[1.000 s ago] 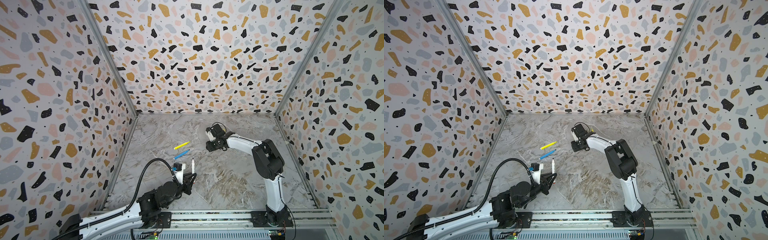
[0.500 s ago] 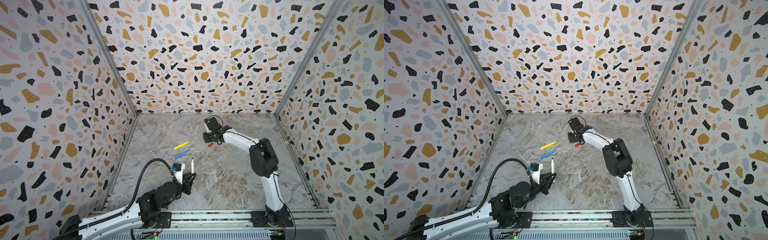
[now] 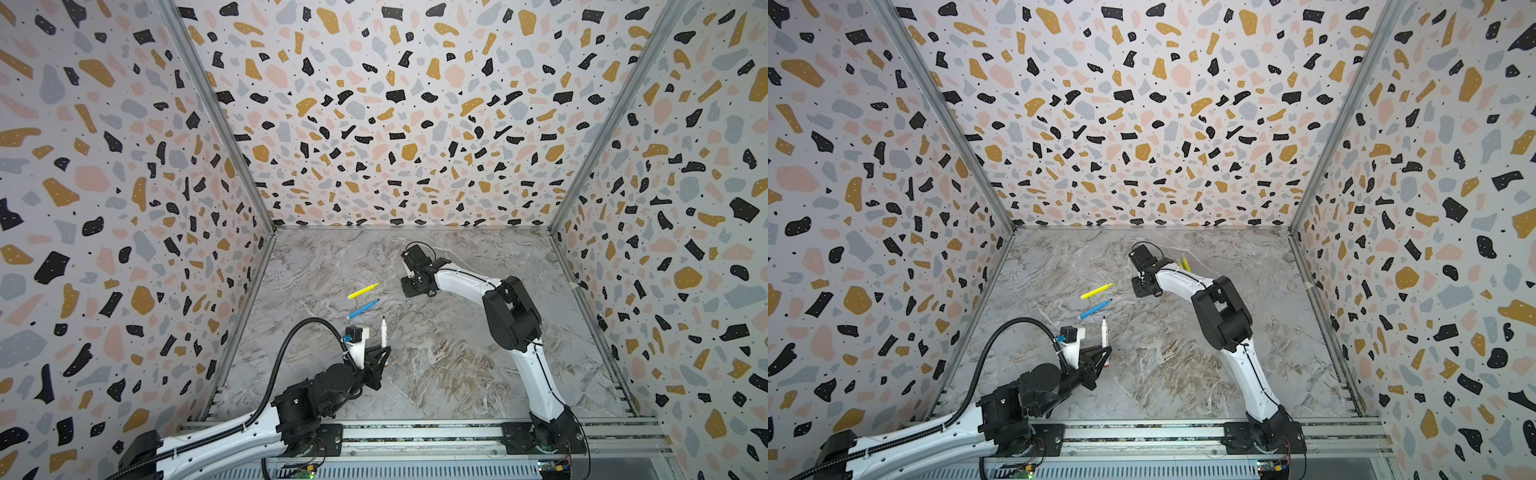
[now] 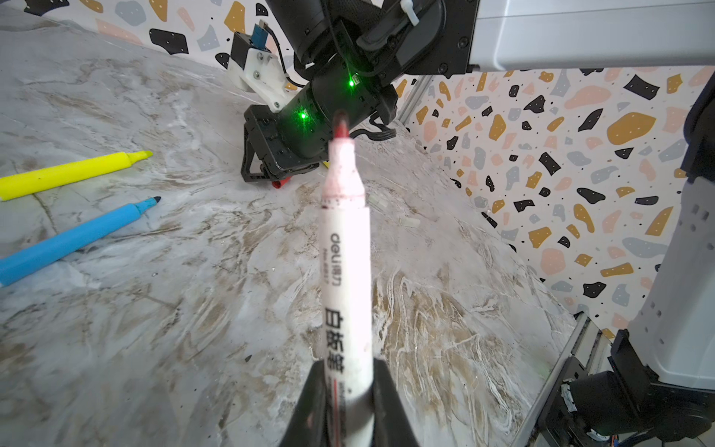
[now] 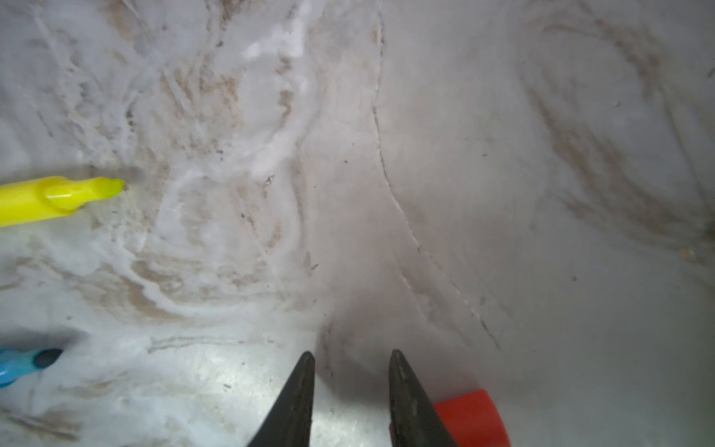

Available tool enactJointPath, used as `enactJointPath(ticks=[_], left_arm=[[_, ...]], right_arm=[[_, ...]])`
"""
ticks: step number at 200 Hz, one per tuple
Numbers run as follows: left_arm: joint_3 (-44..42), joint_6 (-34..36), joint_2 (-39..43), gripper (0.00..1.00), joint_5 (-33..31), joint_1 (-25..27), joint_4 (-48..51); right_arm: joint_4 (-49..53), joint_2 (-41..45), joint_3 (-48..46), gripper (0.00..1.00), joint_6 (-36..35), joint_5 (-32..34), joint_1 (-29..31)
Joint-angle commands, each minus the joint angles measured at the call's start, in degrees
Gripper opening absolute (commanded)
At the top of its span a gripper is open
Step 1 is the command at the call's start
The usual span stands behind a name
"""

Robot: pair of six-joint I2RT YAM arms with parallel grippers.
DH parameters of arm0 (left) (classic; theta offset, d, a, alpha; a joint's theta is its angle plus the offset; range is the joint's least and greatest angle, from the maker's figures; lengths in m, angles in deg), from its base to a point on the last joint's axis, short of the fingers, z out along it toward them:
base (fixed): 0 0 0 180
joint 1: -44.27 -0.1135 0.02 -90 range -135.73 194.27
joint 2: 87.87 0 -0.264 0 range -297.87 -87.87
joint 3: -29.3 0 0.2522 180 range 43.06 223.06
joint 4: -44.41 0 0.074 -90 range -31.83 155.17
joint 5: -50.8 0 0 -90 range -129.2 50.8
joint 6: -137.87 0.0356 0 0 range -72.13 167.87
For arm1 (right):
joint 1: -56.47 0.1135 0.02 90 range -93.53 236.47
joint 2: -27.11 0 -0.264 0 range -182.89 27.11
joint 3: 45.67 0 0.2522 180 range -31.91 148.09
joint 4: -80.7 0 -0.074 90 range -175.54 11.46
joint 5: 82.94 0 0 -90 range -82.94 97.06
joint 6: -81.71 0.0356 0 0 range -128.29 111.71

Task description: Insert the pens into the pen caps

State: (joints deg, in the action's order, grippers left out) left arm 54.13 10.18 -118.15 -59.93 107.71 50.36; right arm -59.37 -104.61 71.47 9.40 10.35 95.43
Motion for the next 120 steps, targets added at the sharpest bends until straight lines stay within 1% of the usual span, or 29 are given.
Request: enactJointPath(ticks=[1,72,120], left_arm=[[0.76,0.84,0.34,0.0,-1.32,0.02,-1.75],[0.09,0.19,0.1,0.0,-0.81,0.04,-2.88],[0.18,0.08,-0.73,0.0,-0.11,0.02,-3.5]], right_arm=[[0.56,3.33,-1.76,0.33,0.25,0.6,0.33],[-4.16,11.0,-13.81,0.33,1.66,2.04,0.58],[-5.74,14.93,-19.09,0.32,1.97,2.47,0.59]])
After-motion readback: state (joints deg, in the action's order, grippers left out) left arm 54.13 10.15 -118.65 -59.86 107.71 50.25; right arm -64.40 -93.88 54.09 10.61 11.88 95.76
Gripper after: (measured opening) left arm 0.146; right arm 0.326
